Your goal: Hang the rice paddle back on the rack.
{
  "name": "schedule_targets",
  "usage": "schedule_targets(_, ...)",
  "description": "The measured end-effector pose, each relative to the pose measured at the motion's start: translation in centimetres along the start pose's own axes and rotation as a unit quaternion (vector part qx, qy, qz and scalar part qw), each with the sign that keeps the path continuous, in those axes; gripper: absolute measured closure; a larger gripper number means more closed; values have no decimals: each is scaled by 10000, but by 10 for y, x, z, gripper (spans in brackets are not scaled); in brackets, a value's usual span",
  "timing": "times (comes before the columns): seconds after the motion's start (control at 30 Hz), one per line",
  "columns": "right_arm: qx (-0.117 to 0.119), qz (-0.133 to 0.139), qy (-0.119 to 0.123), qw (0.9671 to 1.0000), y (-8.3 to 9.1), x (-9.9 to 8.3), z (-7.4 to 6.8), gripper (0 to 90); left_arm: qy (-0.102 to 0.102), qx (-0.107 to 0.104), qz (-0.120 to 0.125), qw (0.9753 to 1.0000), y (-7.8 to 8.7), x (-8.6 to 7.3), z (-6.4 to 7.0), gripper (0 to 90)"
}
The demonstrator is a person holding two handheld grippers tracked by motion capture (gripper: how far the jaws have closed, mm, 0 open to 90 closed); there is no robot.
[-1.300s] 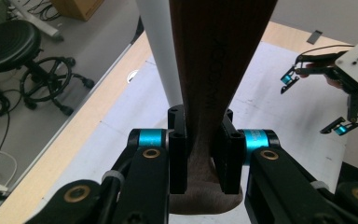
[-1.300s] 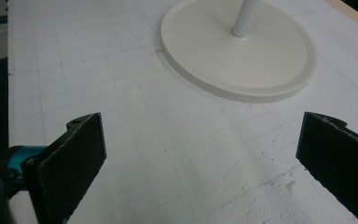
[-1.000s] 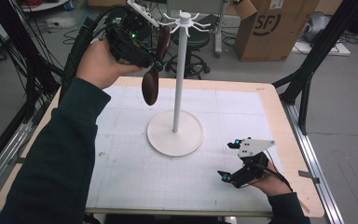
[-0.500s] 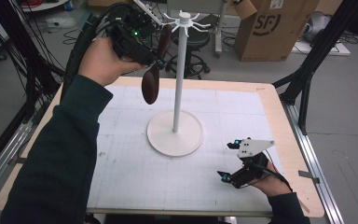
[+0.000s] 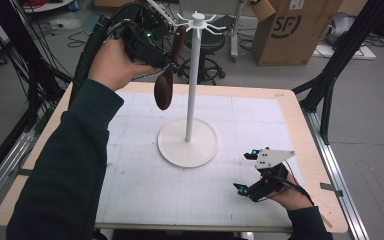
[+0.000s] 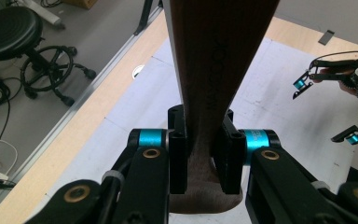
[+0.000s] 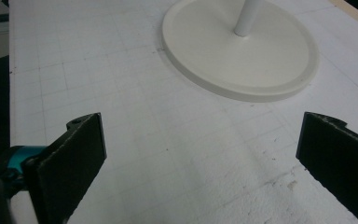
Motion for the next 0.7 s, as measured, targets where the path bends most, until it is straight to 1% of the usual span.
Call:
schedule_targets(0.13, 21, -1, -1, 10000, 0, 0, 0, 6, -19, -54, 2, 10000, -2, 0, -1, 766)
schedule_targets(0.17, 14, 1, 4, 10000, 0, 0, 0, 6, -27, -50, 41, 10000, -2, 1, -1, 760)
schedule_targets(0.27, -5, 5, 1, 10000, 1, 0, 1, 6, -41, -51, 144, 9999, 1, 2, -1, 689)
schedule_targets(0.33, 13, 0, -5, 10000, 1, -1, 0, 6, -50, -37, 117, 9999, 1, 1, -1, 651)
schedule_targets(0.47, 3, 7, -10, 10000, 1, -1, 0, 6, -17, -35, 207, 9998, 3, -5, -2, 604)
schedule_targets(0.57, -15, 16, -11, 10000, 2, -1, 1, 6, 1, -51, 189, 9998, 4, -13, -3, 560)
schedule_targets(0.67, -15, 20, -15, 10000, 2, -1, 1, 6, -18, -35, 168, 9999, 7, -19, -2, 532)
schedule_targets(0.7, -3, 19, -21, 10000, 2, -1, 1, 6, -56, -24, 192, 9998, 9, -20, -1, 519)
Point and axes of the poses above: each handheld gripper's, and its own axes: y roughly backward along the jaws, x roughly out of its top, z roughly to its right, the point moved 5 cm from there along -y, roughly forward along the jaws, and after that the axes turned 14 degrees about -x, right-handed, at the moved point
